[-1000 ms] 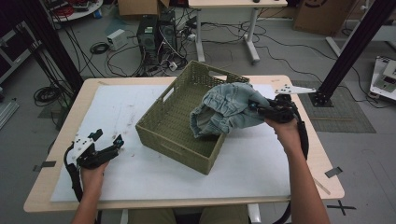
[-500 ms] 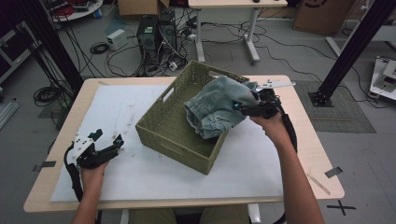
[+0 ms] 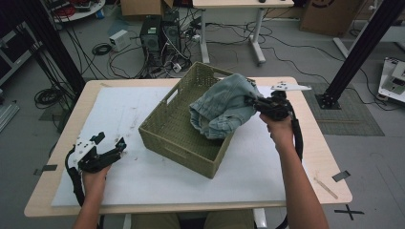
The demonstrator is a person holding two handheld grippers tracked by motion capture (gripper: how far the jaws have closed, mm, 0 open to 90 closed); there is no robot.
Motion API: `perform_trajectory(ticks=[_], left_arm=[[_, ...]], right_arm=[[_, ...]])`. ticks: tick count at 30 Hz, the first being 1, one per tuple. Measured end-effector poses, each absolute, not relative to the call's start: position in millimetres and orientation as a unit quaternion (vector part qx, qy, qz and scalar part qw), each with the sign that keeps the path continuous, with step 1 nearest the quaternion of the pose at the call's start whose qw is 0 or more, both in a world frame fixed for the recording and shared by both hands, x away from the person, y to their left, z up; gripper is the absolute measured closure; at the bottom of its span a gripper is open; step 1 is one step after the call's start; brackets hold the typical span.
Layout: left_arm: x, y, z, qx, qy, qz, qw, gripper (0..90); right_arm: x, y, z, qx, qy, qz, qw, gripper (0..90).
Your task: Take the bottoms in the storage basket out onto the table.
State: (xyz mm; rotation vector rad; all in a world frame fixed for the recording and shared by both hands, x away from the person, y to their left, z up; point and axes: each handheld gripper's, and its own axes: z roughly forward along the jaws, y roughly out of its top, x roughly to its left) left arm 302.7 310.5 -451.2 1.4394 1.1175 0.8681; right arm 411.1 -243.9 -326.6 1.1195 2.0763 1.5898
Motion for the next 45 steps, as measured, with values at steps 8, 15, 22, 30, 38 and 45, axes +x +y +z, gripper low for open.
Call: perform_trajectory(ticks=[8, 15, 22, 30, 38, 45], left_arm=[[302.4, 310.4, -451.2, 0.604, 0.469, 0.364, 0.533, 17.4], [302.6, 310.3, -451.3, 0.602, 0.469, 0.364, 0.533, 17.4], [302.6, 310.3, -451.2, 0.603, 0.469, 0.364, 0.532, 17.4], [302.7, 309.8, -451.1, 0.605, 0.469, 0.366, 0.529, 17.4], [302.7, 308.9, -451.1, 0.607, 0.468, 0.367, 0.527, 17.4], [302.5, 308.5, -451.1, 0.608, 0.466, 0.368, 0.527, 17.4]], right_arm=[[386.1, -270.4, -287.4, 0.357, 0.642, 0.658, 0.168, 85.2], [355.6, -300.9, -243.6, 0.322, 0.588, 0.709, 0.219, 85.2], [337.7, -319.3, -233.9, 0.341, 0.608, 0.665, 0.268, 85.1], [337.9, -336.2, -304.5, 0.413, 0.654, 0.581, 0.255, 85.0], [351.0, -332.5, -356.1, 0.454, 0.696, 0.506, 0.231, 83.3], [366.8, -323.0, -392.5, 0.479, 0.737, 0.428, 0.211, 82.0]])
